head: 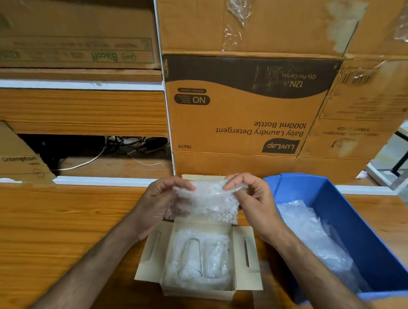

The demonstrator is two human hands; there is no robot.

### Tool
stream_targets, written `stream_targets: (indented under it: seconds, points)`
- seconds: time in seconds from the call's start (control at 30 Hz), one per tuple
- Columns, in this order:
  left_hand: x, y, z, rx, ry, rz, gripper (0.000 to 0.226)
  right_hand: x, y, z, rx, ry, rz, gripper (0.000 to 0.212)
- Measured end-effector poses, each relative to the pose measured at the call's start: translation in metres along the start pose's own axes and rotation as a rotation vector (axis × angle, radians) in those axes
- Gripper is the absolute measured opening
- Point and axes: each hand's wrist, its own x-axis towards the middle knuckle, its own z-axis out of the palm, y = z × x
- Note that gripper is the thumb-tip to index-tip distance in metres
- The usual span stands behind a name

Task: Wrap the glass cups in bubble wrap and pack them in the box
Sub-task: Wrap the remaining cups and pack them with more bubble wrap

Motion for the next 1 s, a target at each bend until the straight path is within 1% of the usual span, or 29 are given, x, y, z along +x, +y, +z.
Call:
stream_targets:
  seconds: [0.07,0.13,0.2,0.23,0.27,0.33,0.37,0.43,0.47,0.5,0.53,0.57,0.63,0.67,0.7,0.73,0.83,0.93,0.97,1.0]
  points:
    - [0.000,-0.005,0.001,-0.037,-0.027,-0.016,0.048,-0.002,-0.003,-0.005,-0.025,-0.028,0.057,0.039]
    - [0.002,-0.010,0.002,-0.065,-0.021,-0.011,0.050,-0.006,-0.005,-0.012,0.062,-0.138,0.147,0.037]
    - [0.004,-0.015,0.003,-0.099,-0.003,0.011,0.051,-0.011,-0.008,-0.015,0.177,-0.234,0.231,0.042]
    - [0.006,-0.019,0.002,-0.102,-0.003,0.016,0.048,-0.013,-0.008,-0.014,0.168,-0.235,0.259,0.043]
    - [0.006,-0.021,0.003,-0.091,-0.005,0.022,0.043,-0.015,-0.008,-0.013,0.114,-0.212,0.263,0.037]
    - [0.003,-0.023,0.005,-0.068,-0.003,0.041,0.036,-0.015,-0.006,-0.008,-0.003,-0.138,0.211,0.014]
    - [0.001,-0.023,0.008,-0.077,-0.003,0.038,0.035,-0.016,-0.004,-0.008,-0.022,-0.112,0.184,0.019]
    - [-0.003,-0.017,0.010,-0.136,-0.011,0.011,0.027,-0.016,-0.001,-0.008,-0.047,-0.074,0.125,0.038]
    - [-0.006,-0.014,0.010,-0.165,-0.023,-0.008,0.030,-0.016,-0.001,-0.009,-0.066,-0.052,0.091,0.044]
    - [-0.008,-0.011,0.010,-0.171,-0.041,-0.020,0.039,-0.016,-0.003,-0.009,-0.094,-0.037,0.059,0.048]
    - [-0.010,-0.009,0.010,-0.124,-0.068,-0.017,0.045,-0.016,-0.004,-0.009,-0.112,-0.024,0.042,0.047]
    - [-0.011,-0.006,0.012,-0.024,-0.085,0.001,0.047,-0.015,-0.005,-0.009,-0.123,-0.020,0.032,0.042]
    - [-0.013,-0.002,0.019,0.155,-0.098,0.056,0.053,-0.014,-0.008,-0.010,-0.075,-0.058,0.017,0.027]
    - [-0.012,-0.002,0.022,0.179,-0.102,0.078,0.059,-0.013,-0.009,-0.010,-0.045,-0.078,0.012,0.020]
    - [-0.010,-0.003,0.023,0.184,-0.100,0.093,0.057,-0.014,-0.011,-0.010,-0.026,-0.093,0.008,0.016]
    - [-0.009,-0.003,0.024,0.180,-0.081,0.103,0.050,-0.014,-0.011,-0.010,-0.013,-0.103,0.014,0.015]
    - [-0.008,-0.004,0.022,0.145,-0.031,0.121,0.029,-0.017,-0.013,-0.009,-0.001,-0.141,0.070,0.020]
    - [-0.010,-0.008,0.021,0.102,-0.054,0.089,0.022,-0.020,-0.011,-0.007,0.067,-0.107,0.150,0.038]
    - [-0.011,-0.009,0.022,0.069,-0.068,0.075,0.021,-0.020,-0.011,-0.008,0.117,-0.094,0.188,0.042]
    - [-0.012,-0.010,0.022,0.032,-0.072,0.061,0.023,-0.021,-0.011,-0.009,0.170,-0.095,0.230,0.039]
